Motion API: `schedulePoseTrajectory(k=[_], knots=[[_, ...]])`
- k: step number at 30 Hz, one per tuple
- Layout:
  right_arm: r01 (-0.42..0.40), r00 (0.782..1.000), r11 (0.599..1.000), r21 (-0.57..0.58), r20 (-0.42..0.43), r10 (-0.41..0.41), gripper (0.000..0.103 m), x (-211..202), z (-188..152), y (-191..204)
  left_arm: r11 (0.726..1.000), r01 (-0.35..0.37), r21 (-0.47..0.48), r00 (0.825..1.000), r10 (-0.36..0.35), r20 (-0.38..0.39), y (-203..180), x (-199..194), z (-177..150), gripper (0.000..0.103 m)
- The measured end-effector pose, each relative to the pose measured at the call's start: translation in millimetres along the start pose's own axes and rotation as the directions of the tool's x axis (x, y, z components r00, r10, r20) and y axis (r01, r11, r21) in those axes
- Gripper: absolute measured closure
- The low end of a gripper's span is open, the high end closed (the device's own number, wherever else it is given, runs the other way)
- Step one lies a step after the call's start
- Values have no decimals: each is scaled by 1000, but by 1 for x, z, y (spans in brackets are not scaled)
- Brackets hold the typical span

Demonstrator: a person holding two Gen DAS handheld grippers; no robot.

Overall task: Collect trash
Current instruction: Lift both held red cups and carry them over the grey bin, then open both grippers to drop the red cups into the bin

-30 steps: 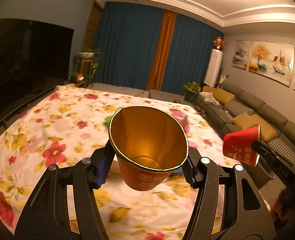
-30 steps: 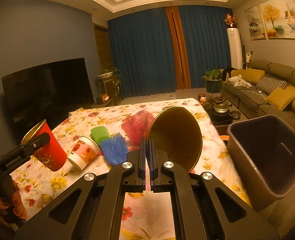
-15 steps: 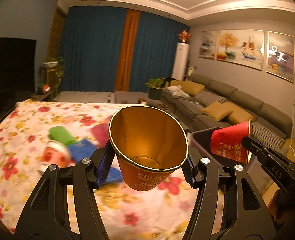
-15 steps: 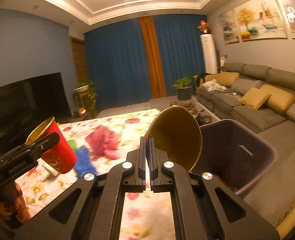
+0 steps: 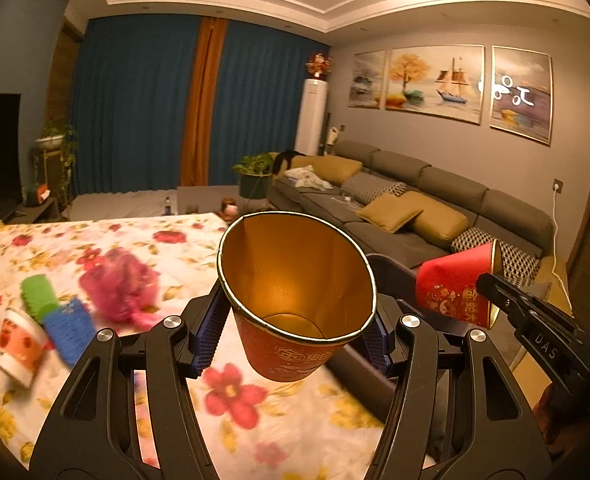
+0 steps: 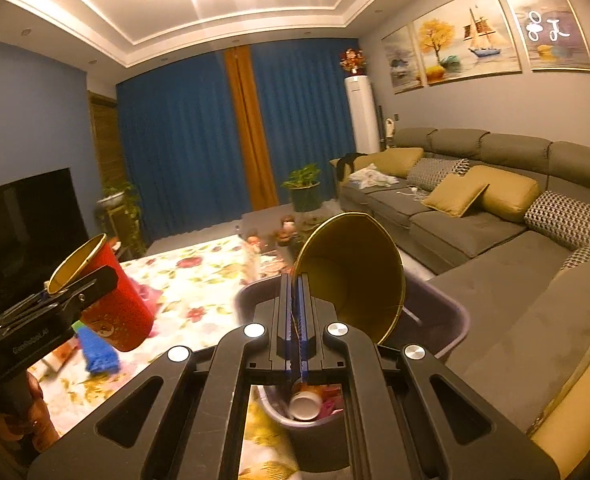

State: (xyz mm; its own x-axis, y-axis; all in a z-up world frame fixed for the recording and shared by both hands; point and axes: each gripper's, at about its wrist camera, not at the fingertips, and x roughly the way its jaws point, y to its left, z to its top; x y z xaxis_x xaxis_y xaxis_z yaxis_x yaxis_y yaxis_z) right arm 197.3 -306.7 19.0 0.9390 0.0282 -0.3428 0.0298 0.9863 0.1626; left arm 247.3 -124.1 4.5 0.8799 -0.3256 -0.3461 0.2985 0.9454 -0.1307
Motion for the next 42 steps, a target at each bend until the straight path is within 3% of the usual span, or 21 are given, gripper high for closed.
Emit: schedulePoseTrajectory(k=[17,42], knots=[[47,999,998,32,-7,-47,99,28,8,-19,994,90,55,995,-87,-57,-56,72,-3,44],[31,999,997,77,-41,-28,99,47,4,-33,991,125,53,984,-118,-130,-67,118,-11,44]])
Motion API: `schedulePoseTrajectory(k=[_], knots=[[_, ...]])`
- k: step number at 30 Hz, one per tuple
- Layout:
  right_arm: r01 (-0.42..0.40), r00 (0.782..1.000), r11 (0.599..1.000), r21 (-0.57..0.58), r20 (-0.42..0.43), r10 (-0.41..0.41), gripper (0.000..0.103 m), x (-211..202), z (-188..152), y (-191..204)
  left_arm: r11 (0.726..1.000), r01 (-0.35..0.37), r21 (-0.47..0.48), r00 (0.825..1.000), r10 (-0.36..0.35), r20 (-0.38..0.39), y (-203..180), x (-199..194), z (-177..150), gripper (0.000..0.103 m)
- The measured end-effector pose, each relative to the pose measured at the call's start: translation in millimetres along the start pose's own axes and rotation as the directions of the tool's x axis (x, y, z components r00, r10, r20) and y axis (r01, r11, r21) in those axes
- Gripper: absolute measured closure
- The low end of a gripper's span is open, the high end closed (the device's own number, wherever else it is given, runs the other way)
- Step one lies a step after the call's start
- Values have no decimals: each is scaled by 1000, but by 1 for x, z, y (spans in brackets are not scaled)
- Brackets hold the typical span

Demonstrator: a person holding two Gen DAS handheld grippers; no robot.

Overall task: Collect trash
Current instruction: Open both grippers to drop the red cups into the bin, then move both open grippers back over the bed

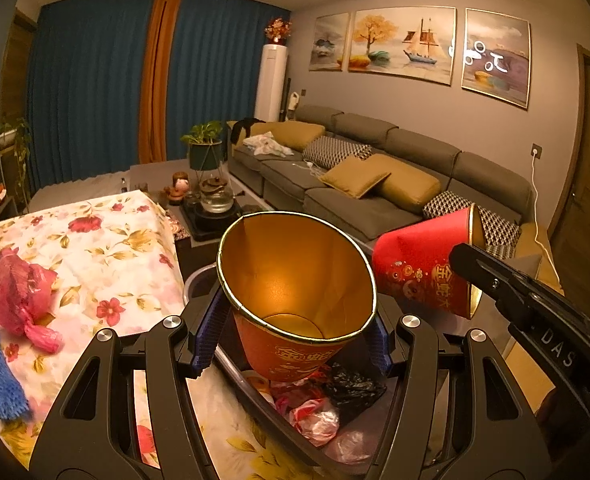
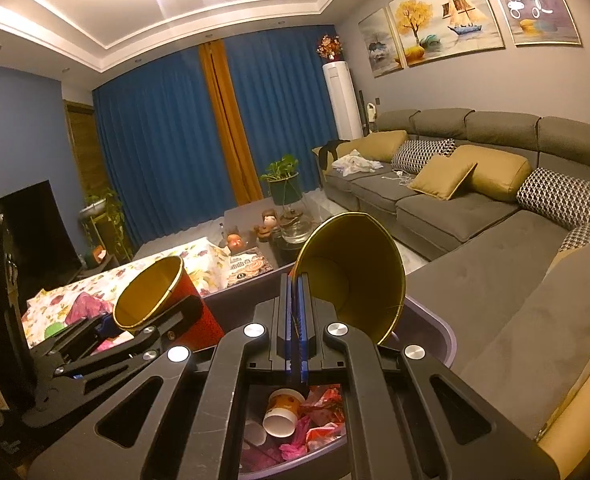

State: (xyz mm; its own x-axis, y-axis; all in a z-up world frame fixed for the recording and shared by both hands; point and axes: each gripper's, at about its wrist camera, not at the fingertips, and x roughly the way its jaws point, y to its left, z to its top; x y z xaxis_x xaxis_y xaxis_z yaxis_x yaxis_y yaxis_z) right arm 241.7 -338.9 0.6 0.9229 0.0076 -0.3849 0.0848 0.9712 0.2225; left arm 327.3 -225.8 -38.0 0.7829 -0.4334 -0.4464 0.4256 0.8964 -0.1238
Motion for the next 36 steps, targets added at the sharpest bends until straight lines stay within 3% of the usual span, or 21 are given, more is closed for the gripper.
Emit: schedulePoseTrajectory(k=[9,13,18,22,30,36], knots=[[-11,1000,1000,25,-7,11,98,5,1,-9,1000,18,0,999,-18,-28,-4,11,-4,42],[0,1000,999,35,2,0,77,4,2,-14,1000,20,8,999,-20,-40,-3,13,-6,38],[14,1000,998,55,11,-15,72,-1,0,-19,1000,4,6,999,-4,-35,-1,10,-8,26],[27,999,998,54,23,-28,52,-8,-1,-18,1000,-6,11,999,6,-34,-1,4,-12,20],[50,996,999,8,68,-50,41,-29,-6,-5,998,-59,-17,998,59,-5,17,-28,-21,14],[35,997,999,-12,73,-34,37,-38,-9,11,986,-151,-67,988,153,31,49,-68,-28,14]])
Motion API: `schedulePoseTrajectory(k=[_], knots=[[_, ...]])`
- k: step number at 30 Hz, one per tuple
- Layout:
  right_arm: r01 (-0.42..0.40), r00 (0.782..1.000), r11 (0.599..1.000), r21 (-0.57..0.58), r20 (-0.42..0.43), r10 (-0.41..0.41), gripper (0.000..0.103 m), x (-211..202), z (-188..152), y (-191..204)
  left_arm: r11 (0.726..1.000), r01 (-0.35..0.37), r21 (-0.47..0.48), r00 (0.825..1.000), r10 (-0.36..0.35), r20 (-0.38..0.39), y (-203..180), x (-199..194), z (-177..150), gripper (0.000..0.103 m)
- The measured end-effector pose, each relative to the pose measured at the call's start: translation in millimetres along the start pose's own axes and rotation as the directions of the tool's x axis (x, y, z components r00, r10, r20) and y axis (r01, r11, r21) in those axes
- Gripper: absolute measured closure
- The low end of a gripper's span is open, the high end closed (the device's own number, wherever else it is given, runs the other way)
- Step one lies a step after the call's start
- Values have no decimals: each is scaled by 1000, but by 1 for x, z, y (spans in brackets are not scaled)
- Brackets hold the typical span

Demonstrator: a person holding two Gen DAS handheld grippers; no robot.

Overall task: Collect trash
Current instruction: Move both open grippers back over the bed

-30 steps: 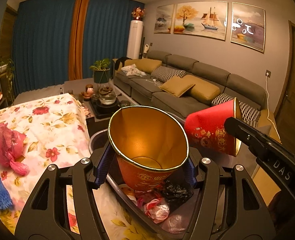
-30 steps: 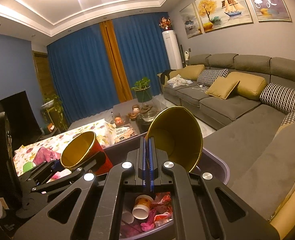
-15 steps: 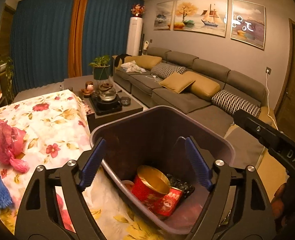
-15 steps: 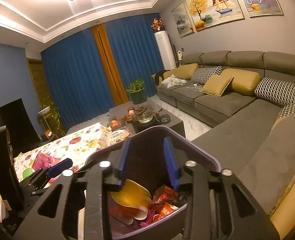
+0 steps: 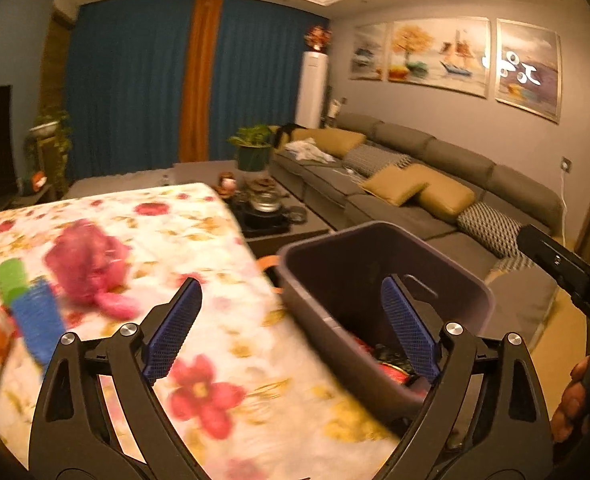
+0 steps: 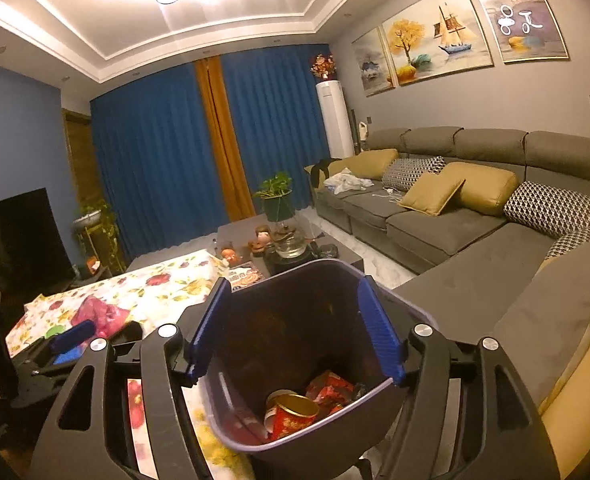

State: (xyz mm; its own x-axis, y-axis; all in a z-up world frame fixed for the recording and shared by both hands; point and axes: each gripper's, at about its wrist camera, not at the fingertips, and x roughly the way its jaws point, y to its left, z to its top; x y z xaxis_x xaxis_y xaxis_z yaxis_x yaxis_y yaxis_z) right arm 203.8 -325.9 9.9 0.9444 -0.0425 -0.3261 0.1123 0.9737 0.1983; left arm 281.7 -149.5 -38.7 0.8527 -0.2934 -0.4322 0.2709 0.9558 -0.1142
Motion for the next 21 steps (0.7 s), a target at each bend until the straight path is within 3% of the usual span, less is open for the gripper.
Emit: schedulePoseTrajectory(k=[9,21], knots=[[-83,997,996,-41,-6,83,35,-6,-6,55,984,-170,-56,984,173,43,77,-55,-1,14],[-225,973,967,-120,-82,216,35,9,-29,151,902,-404,-153,911,411,21,199,-101,-22,14]])
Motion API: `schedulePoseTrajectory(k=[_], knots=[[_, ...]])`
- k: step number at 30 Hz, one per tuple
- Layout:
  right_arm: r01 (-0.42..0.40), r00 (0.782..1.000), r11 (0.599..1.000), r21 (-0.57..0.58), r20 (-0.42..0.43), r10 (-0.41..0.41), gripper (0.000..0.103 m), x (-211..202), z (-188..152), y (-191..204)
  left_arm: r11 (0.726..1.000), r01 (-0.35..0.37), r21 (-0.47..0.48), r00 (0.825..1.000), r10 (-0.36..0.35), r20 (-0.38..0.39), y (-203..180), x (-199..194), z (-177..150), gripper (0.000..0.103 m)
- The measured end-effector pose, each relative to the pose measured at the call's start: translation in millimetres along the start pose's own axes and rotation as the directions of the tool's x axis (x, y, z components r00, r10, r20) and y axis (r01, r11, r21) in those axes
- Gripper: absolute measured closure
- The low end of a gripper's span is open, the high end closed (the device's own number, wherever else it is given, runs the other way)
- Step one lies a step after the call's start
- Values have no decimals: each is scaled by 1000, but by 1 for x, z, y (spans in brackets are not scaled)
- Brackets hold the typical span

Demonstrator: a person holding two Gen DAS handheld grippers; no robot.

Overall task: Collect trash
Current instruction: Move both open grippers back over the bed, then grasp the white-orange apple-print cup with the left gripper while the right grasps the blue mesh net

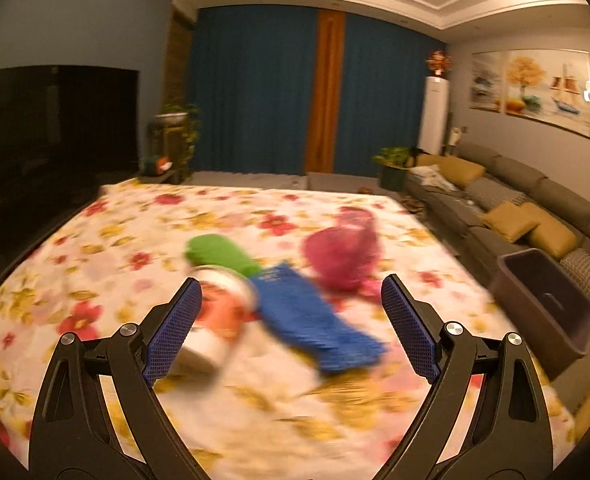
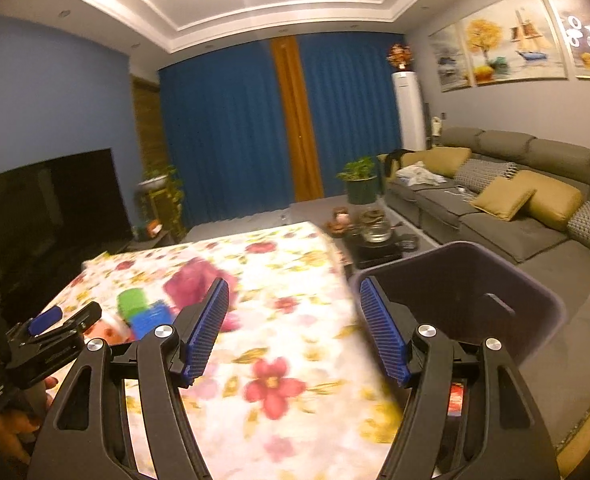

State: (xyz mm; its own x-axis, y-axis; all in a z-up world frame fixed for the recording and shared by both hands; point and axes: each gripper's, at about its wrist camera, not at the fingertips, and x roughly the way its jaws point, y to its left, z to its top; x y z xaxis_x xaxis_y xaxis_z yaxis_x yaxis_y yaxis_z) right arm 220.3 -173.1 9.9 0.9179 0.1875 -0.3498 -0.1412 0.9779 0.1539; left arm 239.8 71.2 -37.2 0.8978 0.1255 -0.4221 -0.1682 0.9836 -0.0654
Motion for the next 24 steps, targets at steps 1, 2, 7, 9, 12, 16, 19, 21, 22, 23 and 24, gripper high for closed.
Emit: schedulePoseTrajectory(k=[1,2,7,9,12,16,19,21,22,23,24], knots=[[-13,1000,1000,-12,-5,13,35,4,-1,9,1000,-20,-6,1000,20,-5,11,3,-2,14],[-24,1000,1000,-20,-9,24,35,7,-2,16,999,-34,-10,999,34,-14,19,7,-3,14],[-74,997,997,-36,-30,73,35,19,-6,45,998,-49,-49,995,44,-93,50,29,-8,14],[-88,996,995,-41,-37,87,35,23,-6,54,996,-34,-77,992,25,-121,57,36,-9,14],[-100,994,994,-53,-46,98,35,30,-6,64,995,-28,-91,989,14,-147,62,49,-10,14],[-113,992,991,-68,-65,109,35,40,-9,76,997,-32,-70,985,20,-172,63,62,-10,14],[-129,989,989,-71,-88,123,35,50,-12,84,998,-16,-62,980,3,-200,64,71,-13,16],[-138,986,988,-74,-102,130,35,55,-15,89,999,-13,-48,976,2,-218,64,76,-14,21],[-146,984,986,-77,-113,137,35,60,-17,94,999,-8,-42,974,-1,-226,63,78,-15,23],[-150,983,985,-80,-120,140,35,64,-18,96,999,-5,-38,972,-4,-234,64,80,-17,25],[-154,981,985,-84,-130,142,35,69,-20,99,999,-2,-37,969,-7,-246,64,82,-18,29]])
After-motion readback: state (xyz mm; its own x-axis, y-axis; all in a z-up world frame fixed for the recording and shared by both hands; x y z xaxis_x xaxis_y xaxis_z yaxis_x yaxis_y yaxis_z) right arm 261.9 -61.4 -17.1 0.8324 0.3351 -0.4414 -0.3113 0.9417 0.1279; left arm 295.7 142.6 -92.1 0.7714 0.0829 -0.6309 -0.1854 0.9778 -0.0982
